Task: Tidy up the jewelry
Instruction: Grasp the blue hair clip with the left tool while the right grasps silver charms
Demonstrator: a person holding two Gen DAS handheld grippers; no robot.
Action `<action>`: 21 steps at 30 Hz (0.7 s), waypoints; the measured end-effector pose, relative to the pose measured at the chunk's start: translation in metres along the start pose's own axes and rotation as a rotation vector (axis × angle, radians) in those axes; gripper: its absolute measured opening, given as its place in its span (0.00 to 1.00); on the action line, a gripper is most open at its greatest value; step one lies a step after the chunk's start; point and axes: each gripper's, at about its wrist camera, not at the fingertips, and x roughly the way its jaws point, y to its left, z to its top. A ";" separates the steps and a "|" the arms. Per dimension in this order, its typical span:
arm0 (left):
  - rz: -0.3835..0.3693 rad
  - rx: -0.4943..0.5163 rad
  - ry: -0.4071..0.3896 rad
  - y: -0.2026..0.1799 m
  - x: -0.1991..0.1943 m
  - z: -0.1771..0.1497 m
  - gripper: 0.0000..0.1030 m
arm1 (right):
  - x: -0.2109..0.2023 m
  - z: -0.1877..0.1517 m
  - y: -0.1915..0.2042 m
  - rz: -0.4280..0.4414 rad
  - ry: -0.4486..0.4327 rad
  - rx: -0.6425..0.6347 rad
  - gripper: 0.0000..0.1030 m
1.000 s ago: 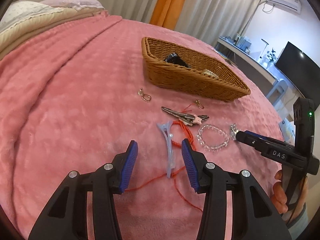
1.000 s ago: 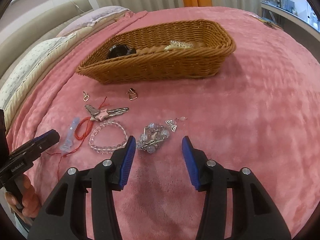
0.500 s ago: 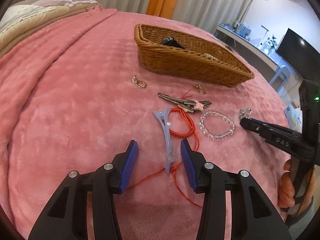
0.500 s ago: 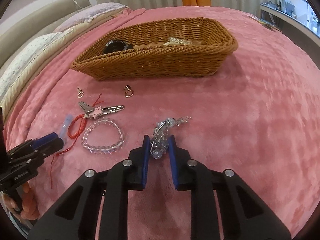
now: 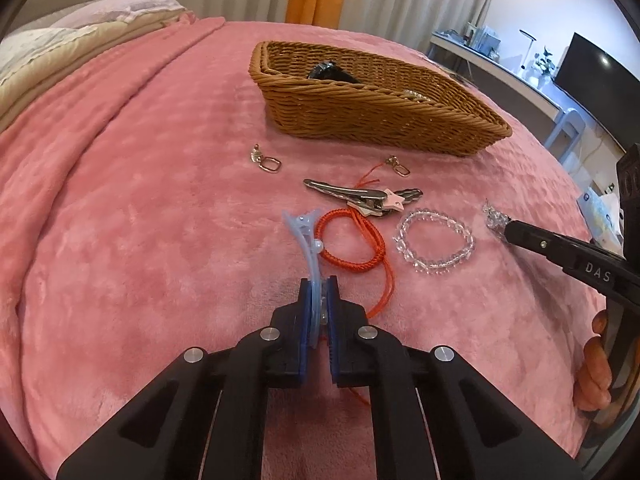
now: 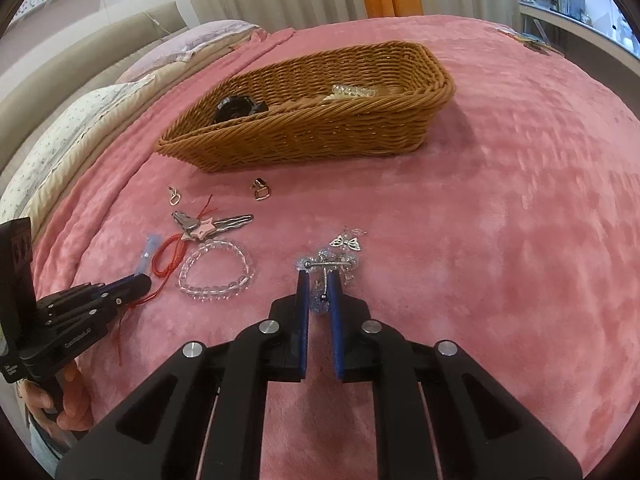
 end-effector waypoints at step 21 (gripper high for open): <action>-0.027 -0.031 -0.114 0.005 -0.028 0.001 0.05 | -0.052 0.008 -0.013 0.071 -0.085 -0.002 0.08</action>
